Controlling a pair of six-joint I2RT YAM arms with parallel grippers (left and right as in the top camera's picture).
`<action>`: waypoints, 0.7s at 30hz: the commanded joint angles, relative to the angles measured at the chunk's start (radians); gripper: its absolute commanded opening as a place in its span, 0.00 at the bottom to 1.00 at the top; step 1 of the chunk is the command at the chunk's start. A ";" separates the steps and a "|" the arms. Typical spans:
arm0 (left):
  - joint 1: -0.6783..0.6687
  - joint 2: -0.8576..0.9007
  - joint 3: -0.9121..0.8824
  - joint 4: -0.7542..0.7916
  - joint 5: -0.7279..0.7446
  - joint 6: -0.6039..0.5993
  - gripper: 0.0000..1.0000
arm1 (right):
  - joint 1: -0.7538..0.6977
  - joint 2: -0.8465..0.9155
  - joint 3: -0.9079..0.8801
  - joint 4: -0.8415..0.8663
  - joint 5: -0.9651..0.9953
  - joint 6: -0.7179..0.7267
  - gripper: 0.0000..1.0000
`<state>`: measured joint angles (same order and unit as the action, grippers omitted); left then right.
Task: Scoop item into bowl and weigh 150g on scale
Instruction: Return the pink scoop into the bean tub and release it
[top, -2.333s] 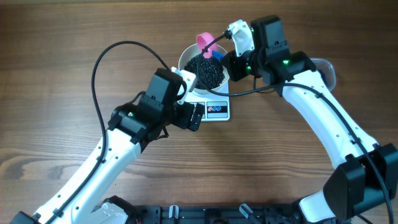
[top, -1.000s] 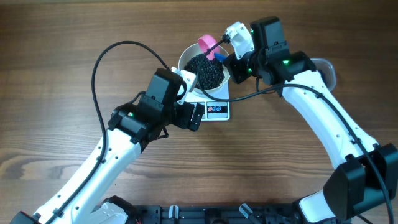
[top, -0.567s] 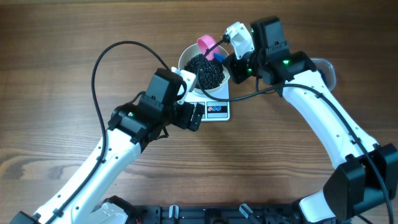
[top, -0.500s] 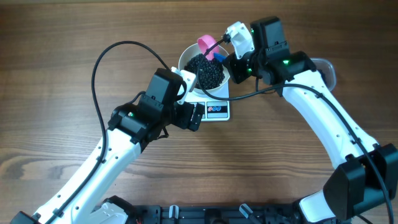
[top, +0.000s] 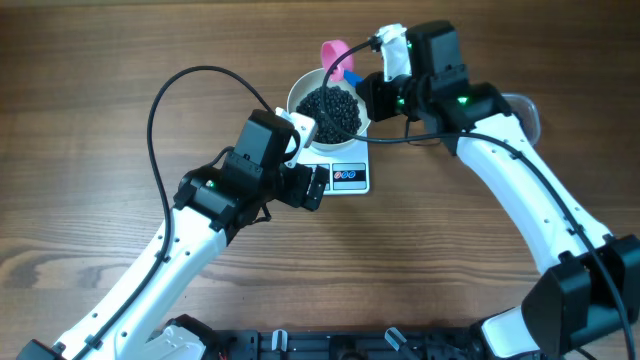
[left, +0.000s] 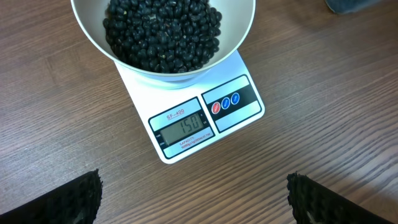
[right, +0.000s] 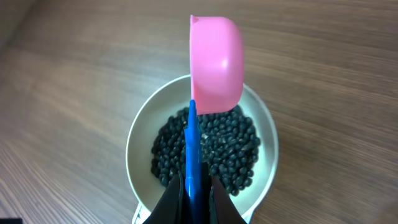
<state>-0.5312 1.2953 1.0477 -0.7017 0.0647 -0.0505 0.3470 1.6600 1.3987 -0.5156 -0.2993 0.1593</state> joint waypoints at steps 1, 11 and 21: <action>-0.002 0.003 -0.005 0.003 -0.006 -0.010 1.00 | -0.066 -0.072 0.013 0.007 -0.016 0.092 0.04; -0.002 0.003 -0.005 0.003 -0.006 -0.010 1.00 | -0.426 -0.198 0.013 -0.199 -0.196 0.234 0.04; -0.002 0.003 -0.005 0.003 -0.006 -0.010 1.00 | -0.637 -0.188 0.013 -0.470 -0.124 0.155 0.04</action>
<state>-0.5312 1.2953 1.0477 -0.7017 0.0647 -0.0505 -0.2810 1.4807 1.3994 -0.9562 -0.4629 0.3370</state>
